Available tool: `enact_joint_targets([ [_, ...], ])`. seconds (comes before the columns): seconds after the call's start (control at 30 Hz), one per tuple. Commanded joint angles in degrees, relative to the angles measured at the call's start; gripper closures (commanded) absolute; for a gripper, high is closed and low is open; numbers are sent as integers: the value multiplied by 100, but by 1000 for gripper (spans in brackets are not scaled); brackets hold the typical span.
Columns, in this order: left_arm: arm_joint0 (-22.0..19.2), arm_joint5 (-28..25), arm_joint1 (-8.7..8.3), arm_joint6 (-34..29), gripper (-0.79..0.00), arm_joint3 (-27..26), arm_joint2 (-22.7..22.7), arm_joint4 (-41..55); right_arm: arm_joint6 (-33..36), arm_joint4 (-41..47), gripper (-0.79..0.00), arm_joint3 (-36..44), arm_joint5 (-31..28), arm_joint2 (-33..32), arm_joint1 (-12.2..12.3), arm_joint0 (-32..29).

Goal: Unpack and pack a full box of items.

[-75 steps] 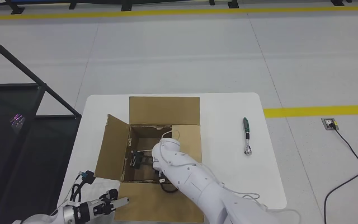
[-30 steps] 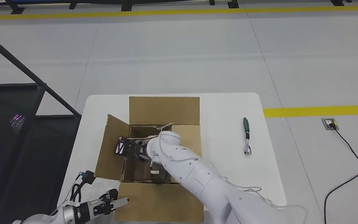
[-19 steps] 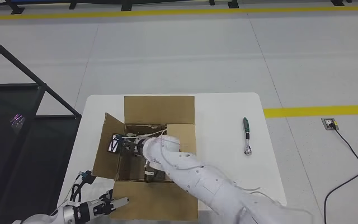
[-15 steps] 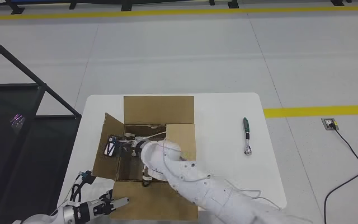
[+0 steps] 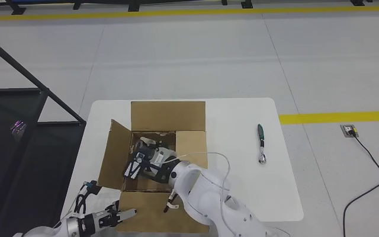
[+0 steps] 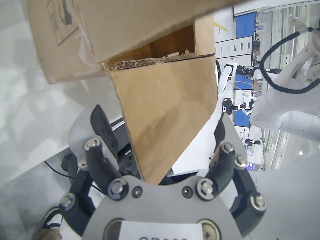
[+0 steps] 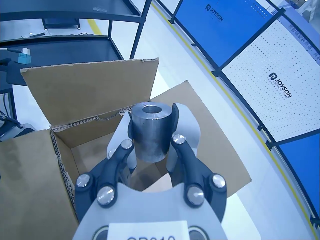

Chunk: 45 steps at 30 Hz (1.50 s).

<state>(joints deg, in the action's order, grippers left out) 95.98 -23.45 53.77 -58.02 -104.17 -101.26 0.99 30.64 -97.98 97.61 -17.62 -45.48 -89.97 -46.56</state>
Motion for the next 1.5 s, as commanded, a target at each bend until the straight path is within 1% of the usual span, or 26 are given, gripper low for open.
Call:
enact_joint_targets([
  [0.0, 0, 0, 0, 0, -785, 0, 0, 0, -2, 0, 0, 3, 1, -1, 0, -3],
  [0.17, 0, 0, 0, 0, -785, 0, 0, 0, -18, 4, 0, -9, 6, -3, 1, -19],
  [0.23, 0, 0, 0, 0, -785, 0, 0, 0, -191, 58, 0, -106, 58, -83, -1, -35],
  [0.27, 0, 0, 0, 0, -785, 0, 0, 0, -321, 242, 0, -118, 51, -178, -3, -41],
  [0.33, 0, 0, 0, 0, -785, 0, 0, 0, -758, 617, 0, -34, 76, -484, 20, -147],
  [0.4, 0, 0, 0, 0, -785, 0, 0, 0, -1323, 935, 0, 149, 16, -878, 85, -431],
  [0.53, 0, 0, 0, 0, -785, 0, 0, 0, -2497, 1311, 0, 638, -209, -1769, 265, -1337],
  [0.63, 0, 0, 0, 0, -785, 0, 0, 0, -3318, 1629, 0, 775, -491, -2391, 383, -2011],
  [0.73, 0, 0, 0, 0, -785, 0, 0, 0, -4064, 1795, 0, 610, -524, -2913, 463, -2514],
  [0.8, 0, 0, 0, 0, -785, 0, 0, 0, -4679, 2056, 0, 330, -577, -3152, 492, -2750],
  [0.87, 0, 0, 0, 0, -785, 0, 0, 0, -5295, 2236, 0, -67, -444, -3348, 505, -2902],
  [0.93, 0, 0, 0, 0, -785, 0, 0, 0, -5718, 2539, 0, -546, -348, -3450, 500, -2931],
  [0.97, 0, 0, 0, 0, -785, 0, 0, 0, -5772, 2591, 0, -766, -289, -3466, 499, -2892],
  [1.47, 0, 0, 0, 0, -785, 0, 0, 0, -5718, 2581, 0, -762, -233, -3463, 499, -2895],
])
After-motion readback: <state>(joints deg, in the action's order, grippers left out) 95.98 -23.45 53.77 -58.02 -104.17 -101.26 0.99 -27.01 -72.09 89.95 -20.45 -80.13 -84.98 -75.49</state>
